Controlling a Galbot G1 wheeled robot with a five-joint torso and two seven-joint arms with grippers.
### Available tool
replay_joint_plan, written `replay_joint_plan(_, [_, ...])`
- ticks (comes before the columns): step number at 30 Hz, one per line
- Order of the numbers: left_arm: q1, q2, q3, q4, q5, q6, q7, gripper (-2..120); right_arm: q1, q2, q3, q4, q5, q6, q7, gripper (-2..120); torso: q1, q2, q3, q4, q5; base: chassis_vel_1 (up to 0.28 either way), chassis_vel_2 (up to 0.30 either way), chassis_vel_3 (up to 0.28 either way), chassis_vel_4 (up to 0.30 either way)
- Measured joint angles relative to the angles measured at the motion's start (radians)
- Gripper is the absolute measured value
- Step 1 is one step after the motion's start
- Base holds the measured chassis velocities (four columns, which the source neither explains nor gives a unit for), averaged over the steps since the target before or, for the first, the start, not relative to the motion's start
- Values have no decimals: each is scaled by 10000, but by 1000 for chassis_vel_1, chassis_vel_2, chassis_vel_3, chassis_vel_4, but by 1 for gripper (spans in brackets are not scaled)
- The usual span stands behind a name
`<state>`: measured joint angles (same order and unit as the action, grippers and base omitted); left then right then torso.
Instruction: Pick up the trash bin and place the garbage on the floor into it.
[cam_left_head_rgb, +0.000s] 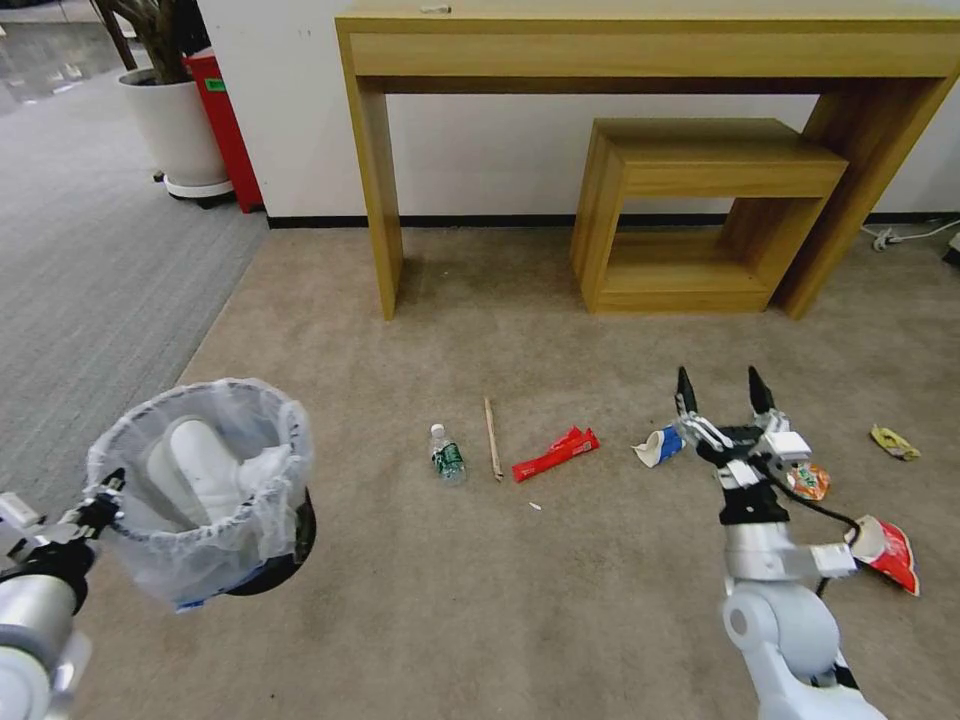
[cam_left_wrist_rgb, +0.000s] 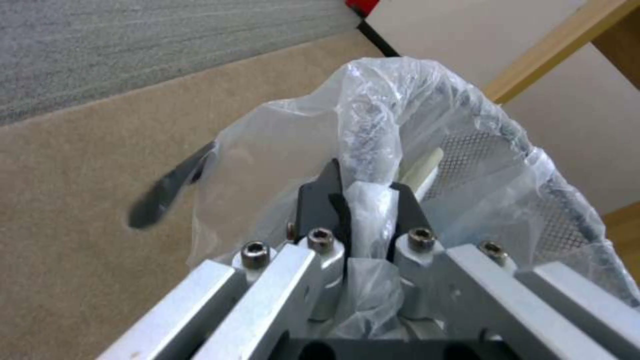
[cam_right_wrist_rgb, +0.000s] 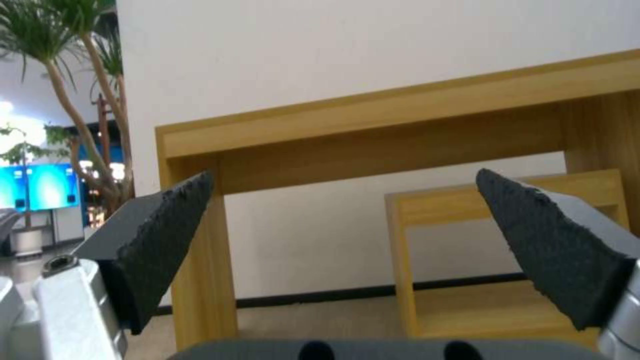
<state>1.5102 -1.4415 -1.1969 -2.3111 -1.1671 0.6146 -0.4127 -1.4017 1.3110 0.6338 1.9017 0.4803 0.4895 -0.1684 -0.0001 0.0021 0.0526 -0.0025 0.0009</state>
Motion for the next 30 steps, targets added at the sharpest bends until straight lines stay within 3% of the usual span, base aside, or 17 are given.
replay_joint_plan(15, [-11,114,-274,138,-330,12,5,3,12,127,-214,-241,169,388,-271,100,-1,1,-1,1,-2,-50,51,54,-47])
replay_joint_plan(23, [69,149,-279,-6,-465,40,6,3,65,171,-256,-357,201,447,-411,100,0,-1,1,2,2,-214,219,225,-223])
replay_joint_plan(30, [123,-181,558,-145,282,46,118,3,241,204,-256,-364,220,428,-356,100,0,-1,2,0,-6,-288,286,297,-287])
